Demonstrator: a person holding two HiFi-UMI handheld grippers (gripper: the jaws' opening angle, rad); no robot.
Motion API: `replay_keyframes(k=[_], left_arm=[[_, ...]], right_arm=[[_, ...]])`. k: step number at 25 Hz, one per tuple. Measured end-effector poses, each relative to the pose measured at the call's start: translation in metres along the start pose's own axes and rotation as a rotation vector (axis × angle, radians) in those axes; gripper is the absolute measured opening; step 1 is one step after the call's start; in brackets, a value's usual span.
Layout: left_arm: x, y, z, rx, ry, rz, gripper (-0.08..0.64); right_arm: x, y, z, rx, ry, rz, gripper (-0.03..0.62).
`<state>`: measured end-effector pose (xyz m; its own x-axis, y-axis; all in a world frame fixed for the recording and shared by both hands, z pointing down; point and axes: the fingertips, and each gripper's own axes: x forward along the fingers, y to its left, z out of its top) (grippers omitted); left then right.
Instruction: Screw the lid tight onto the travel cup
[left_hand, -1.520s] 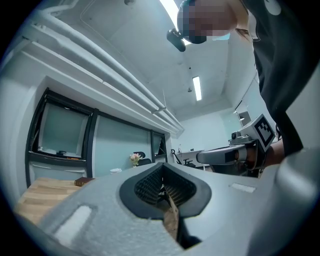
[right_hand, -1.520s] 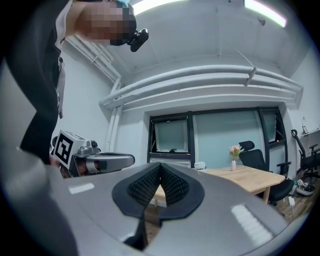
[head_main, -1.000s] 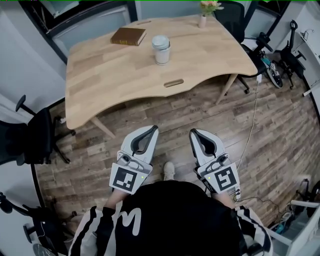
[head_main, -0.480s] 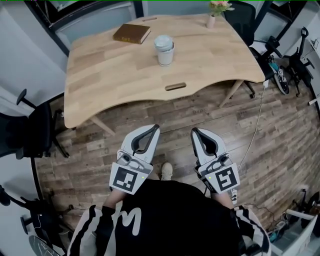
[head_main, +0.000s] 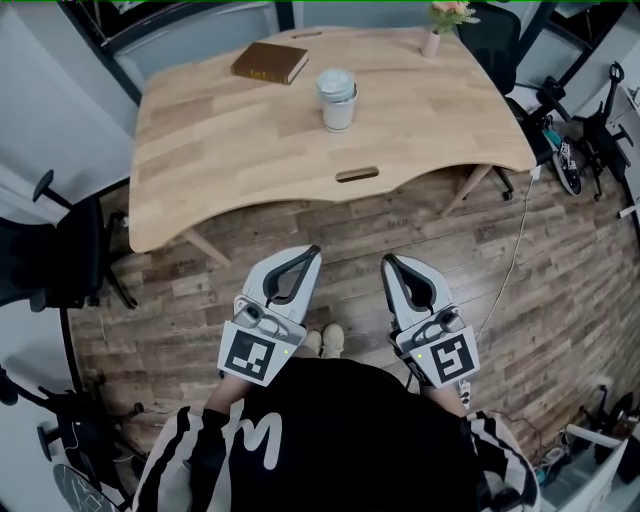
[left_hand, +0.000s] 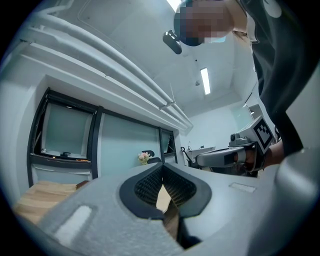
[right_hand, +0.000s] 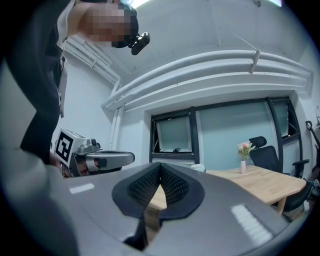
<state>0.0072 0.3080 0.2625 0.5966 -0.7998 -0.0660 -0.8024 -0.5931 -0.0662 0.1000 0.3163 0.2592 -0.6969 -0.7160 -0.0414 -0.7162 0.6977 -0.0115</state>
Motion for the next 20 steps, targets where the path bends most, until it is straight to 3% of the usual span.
replay_keyframes(k=[20], left_arm=[[-0.006, 0.019, -0.011, 0.0, 0.025, 0.068, 0.002]], right_arm=[[0.011, -0.01, -0.009, 0.016, -0.009, 0.033, 0.0]])
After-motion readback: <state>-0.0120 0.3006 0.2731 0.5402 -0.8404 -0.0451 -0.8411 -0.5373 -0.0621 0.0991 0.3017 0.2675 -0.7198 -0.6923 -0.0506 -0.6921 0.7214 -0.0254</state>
